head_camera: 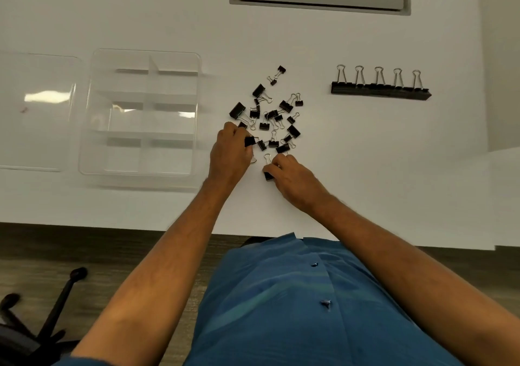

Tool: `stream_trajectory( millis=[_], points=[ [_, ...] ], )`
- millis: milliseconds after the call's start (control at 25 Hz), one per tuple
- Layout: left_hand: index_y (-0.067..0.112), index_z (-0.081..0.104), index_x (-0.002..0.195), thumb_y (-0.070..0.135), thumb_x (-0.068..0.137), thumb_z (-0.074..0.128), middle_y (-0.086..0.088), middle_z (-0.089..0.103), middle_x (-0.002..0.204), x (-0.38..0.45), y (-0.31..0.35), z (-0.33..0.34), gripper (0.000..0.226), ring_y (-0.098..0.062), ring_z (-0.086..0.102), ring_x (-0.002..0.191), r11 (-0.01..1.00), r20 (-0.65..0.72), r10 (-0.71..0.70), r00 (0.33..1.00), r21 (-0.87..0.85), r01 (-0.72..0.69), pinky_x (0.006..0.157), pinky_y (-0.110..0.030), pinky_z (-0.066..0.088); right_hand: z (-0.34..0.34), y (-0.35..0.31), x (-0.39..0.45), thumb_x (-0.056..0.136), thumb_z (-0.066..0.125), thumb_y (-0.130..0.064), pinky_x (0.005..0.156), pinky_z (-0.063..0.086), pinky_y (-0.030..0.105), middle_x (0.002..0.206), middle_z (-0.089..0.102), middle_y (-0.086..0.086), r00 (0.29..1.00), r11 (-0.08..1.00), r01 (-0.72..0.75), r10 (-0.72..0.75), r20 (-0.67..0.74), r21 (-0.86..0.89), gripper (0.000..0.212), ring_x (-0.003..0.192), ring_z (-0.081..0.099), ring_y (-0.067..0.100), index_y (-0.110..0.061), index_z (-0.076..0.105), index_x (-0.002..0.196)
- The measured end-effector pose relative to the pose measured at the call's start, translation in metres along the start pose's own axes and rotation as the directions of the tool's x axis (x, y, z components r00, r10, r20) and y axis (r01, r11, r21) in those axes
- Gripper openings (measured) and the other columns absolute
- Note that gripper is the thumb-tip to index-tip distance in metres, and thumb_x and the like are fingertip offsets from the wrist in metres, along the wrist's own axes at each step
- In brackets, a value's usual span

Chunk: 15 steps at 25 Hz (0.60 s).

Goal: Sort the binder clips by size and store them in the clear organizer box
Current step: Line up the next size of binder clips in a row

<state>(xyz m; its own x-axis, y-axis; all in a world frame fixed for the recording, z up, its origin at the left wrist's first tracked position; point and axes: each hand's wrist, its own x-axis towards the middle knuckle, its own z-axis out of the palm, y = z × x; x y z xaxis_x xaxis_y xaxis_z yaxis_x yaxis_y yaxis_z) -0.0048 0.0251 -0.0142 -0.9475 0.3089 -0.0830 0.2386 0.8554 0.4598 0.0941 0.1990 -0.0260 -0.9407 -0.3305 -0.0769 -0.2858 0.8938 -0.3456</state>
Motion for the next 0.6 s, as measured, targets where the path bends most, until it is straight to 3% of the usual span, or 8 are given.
stream_trajectory(
  millis=[120,280,440,600],
  points=[
    [0.013,0.059,0.111,0.018,0.088,0.066,-0.003,0.057,0.106,-0.009,0.007,-0.011,0.025,-0.015,0.054,0.094,0.984,0.007,-0.082,0.997,-0.157,0.082,0.075,-0.03,0.051,-0.009,-0.001,0.0,0.085,0.07,-0.004,0.058,0.048,0.033,0.108,0.058,0.009,1.0,0.999,0.025,-0.025,0.01,0.02,0.032,0.09,0.052,0.023,-0.012,0.064,0.115],
    [0.026,0.058,0.117,0.019,0.087,0.066,0.008,0.059,0.089,-0.016,0.042,-0.023,0.031,-0.004,0.055,0.075,0.825,0.185,-0.231,0.955,-0.484,0.293,0.065,-0.013,0.041,-0.027,0.01,-0.023,0.09,0.067,-0.013,0.061,0.047,0.03,0.114,0.054,0.003,0.997,0.988,-0.07,0.074,-0.028,0.141,0.031,0.099,0.05,0.019,-0.018,0.062,0.12],
    [0.019,0.065,0.097,0.023,0.089,0.065,0.001,0.065,0.076,0.0,0.095,-0.001,0.009,-0.011,0.059,0.063,0.646,0.331,-0.297,0.896,-0.622,0.444,0.057,-0.024,0.048,-0.047,0.064,-0.054,0.089,0.067,-0.012,0.081,0.054,0.033,0.114,0.051,-0.002,0.921,0.879,-0.325,0.378,-0.092,0.35,0.033,0.104,0.051,0.014,-0.021,0.063,0.12],
    [0.004,0.063,0.098,0.024,0.092,0.068,-0.016,0.071,0.083,0.031,0.146,0.034,0.022,-0.019,0.065,0.057,0.453,0.461,-0.322,0.827,-0.691,0.563,0.055,-0.031,0.058,-0.071,0.125,-0.066,0.087,0.067,-0.011,0.085,0.054,0.036,0.112,0.05,-0.001,0.835,0.806,-0.469,0.538,-0.116,0.362,0.031,0.103,0.051,0.017,-0.022,0.064,0.116]
  ],
)
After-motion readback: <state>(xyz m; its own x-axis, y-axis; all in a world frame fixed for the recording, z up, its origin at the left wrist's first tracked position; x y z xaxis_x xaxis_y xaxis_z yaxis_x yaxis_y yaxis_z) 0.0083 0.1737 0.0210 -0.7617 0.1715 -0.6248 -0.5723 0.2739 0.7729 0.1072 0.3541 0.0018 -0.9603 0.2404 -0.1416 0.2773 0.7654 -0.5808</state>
